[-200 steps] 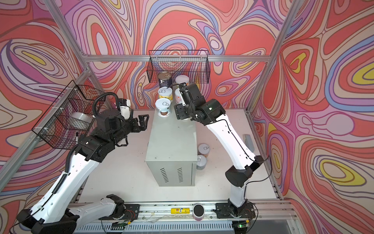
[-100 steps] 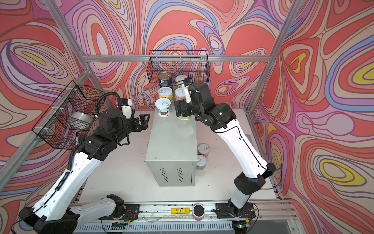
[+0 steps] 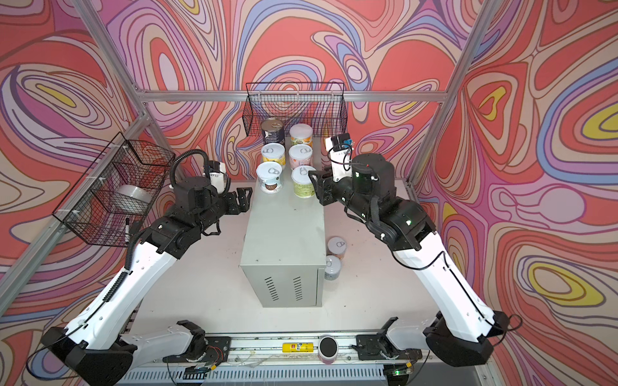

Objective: Place and organize the canned foods onto the counter
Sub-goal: 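Open the right gripper and withdraw it from the green-labelled can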

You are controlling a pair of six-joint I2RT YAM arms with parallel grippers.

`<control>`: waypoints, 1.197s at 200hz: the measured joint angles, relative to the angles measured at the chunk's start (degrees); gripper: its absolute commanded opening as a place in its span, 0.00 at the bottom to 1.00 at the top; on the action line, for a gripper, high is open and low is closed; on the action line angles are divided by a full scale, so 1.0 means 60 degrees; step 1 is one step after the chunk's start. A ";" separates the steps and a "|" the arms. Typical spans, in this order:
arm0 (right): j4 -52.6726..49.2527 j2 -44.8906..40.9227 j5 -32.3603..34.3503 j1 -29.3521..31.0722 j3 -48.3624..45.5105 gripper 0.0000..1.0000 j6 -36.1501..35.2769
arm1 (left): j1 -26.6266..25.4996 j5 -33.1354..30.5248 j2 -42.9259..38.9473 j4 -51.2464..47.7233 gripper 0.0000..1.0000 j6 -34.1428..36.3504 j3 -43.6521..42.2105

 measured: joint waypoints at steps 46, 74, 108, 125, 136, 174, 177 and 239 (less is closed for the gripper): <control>0.0266 -0.0466 -0.0058 0.0000 -0.1657 0.41 0.0197 | 0.0000 0.0000 0.0076 0.0062 0.86 0.0102 0.0000; 0.0448 -0.0433 -0.0106 0.0000 -0.1989 0.36 0.0310 | 0.0000 0.0000 0.0080 0.0084 0.86 0.0175 0.0004; 0.0732 -0.0215 -0.0135 0.0000 -0.1993 0.34 0.0313 | 0.0000 0.0007 0.0186 0.0160 0.86 0.0284 0.0076; 0.0874 -0.0058 -0.0146 0.0000 -0.1993 0.35 0.0291 | 0.0000 0.0033 0.0310 0.0226 0.86 0.0313 0.0175; 0.0929 0.0025 -0.0153 0.0000 -0.1993 0.36 0.0270 | 0.0000 0.0047 0.0390 0.0244 0.86 0.0328 0.0237; 0.1064 0.0248 -0.0153 0.0000 -0.1993 0.38 0.0233 | 0.0000 0.0084 0.0586 0.0357 0.86 0.0346 0.0401; 0.1082 0.0262 -0.0149 0.0000 -0.1993 0.38 0.0237 | 0.0000 0.0087 0.0605 0.0364 0.86 0.0350 0.0415; 0.1410 0.0521 -0.0160 -0.0091 -0.2058 0.39 0.0215 | 0.0000 0.0182 0.0852 0.0430 0.86 0.0350 0.0601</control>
